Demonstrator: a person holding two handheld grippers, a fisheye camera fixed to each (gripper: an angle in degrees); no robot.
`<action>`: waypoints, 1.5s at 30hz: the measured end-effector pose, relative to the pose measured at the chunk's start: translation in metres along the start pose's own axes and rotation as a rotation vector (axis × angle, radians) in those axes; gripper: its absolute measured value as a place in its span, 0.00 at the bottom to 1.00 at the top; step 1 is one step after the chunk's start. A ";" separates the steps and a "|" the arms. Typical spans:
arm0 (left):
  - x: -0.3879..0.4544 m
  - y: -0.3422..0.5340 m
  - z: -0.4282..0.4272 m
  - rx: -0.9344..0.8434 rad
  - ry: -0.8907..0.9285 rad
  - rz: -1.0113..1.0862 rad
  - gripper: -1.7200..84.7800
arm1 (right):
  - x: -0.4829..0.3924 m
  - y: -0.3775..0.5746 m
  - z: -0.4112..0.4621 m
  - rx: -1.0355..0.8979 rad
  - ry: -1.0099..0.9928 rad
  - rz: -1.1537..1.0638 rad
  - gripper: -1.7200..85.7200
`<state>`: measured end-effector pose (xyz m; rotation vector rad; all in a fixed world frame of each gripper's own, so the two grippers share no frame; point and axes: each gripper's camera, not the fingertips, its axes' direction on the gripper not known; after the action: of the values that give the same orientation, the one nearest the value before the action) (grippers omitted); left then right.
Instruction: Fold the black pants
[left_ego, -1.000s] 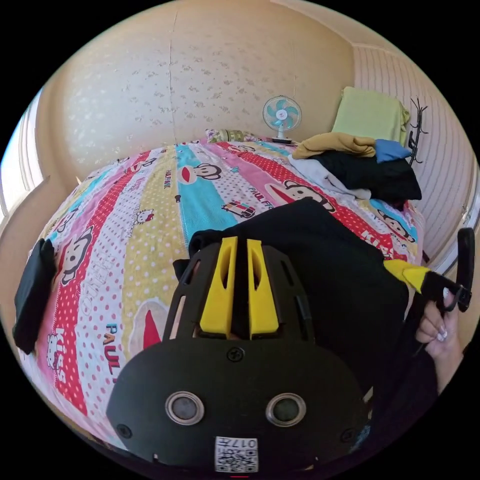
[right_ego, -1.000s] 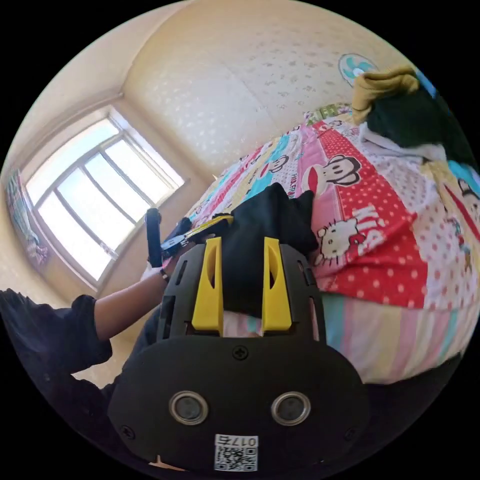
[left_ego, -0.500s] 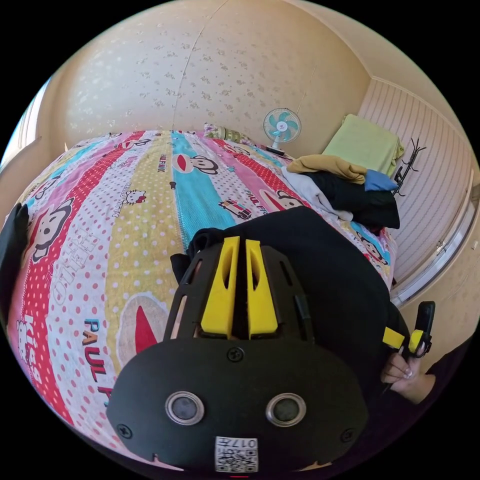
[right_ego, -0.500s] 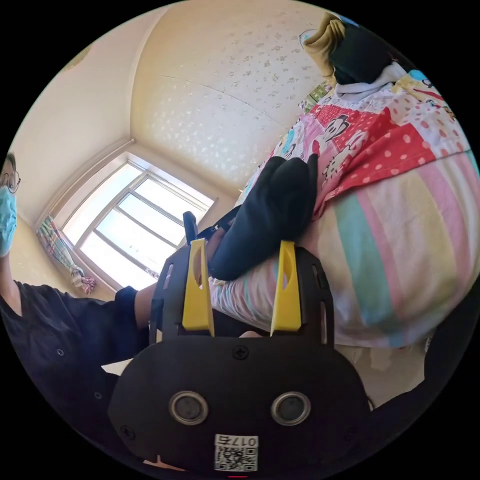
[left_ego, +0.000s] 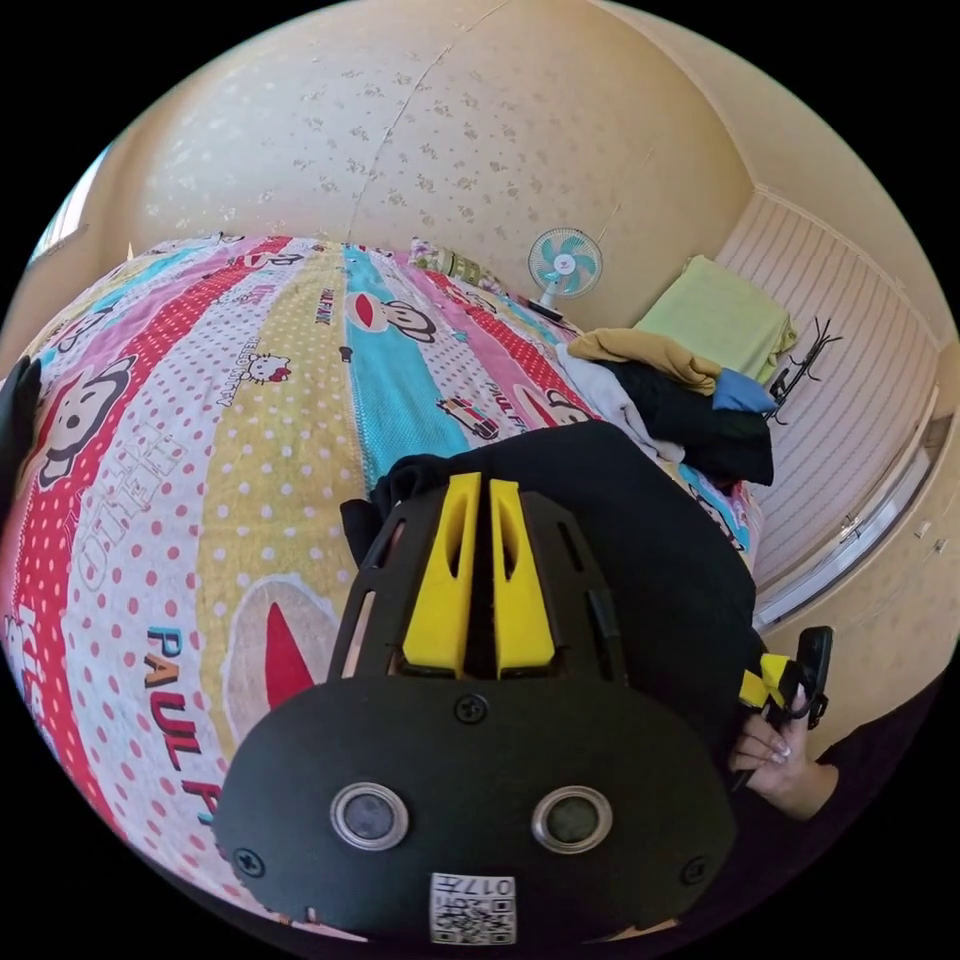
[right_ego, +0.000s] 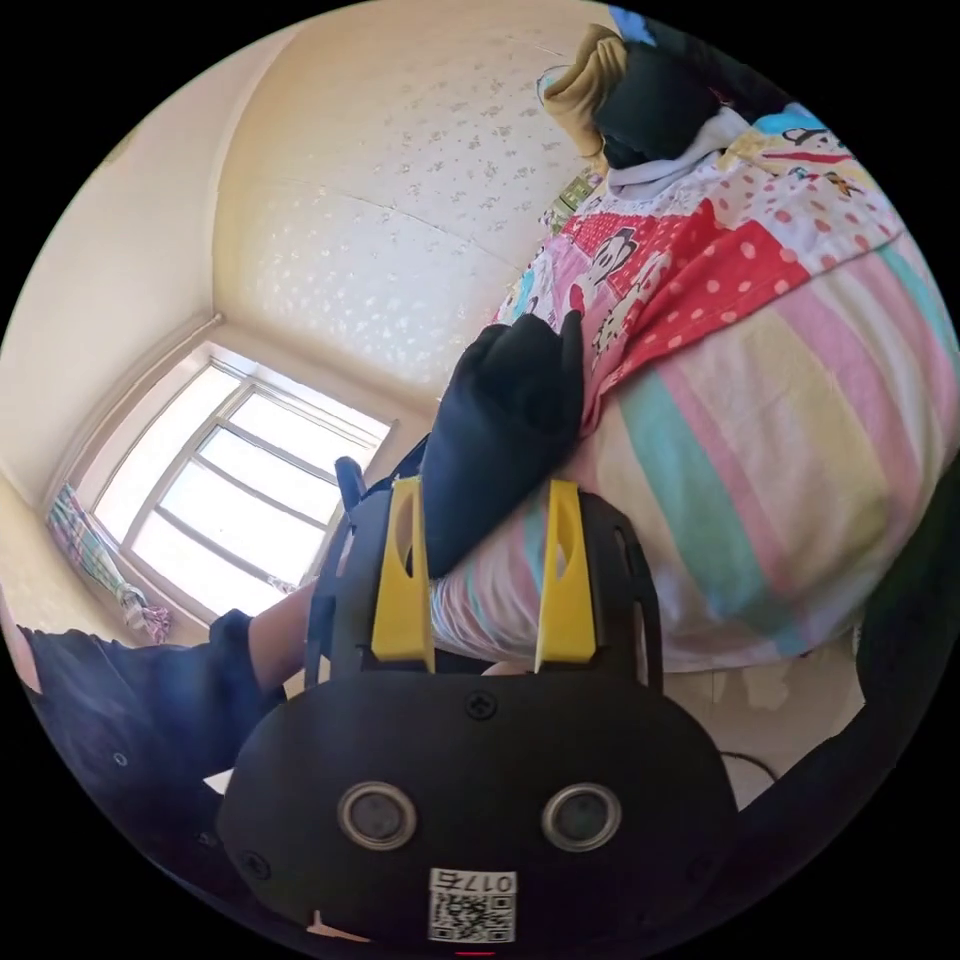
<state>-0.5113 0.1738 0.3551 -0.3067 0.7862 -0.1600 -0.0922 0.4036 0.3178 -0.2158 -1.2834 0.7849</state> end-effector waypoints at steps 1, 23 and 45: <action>-0.003 -0.001 -0.003 0.000 0.011 -0.006 0.03 | -0.002 -0.002 0.001 0.002 0.004 -0.007 0.23; -0.059 -0.009 -0.065 0.041 0.209 -0.179 0.02 | 0.015 -0.024 0.007 0.047 0.018 -0.082 0.25; -0.028 -0.004 -0.112 0.053 0.193 -0.189 0.02 | 0.093 -0.120 0.022 0.044 0.021 0.203 0.18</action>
<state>-0.6109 0.1540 0.3009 -0.3183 0.9416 -0.3920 -0.0575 0.3691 0.4630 -0.3221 -1.2358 0.9806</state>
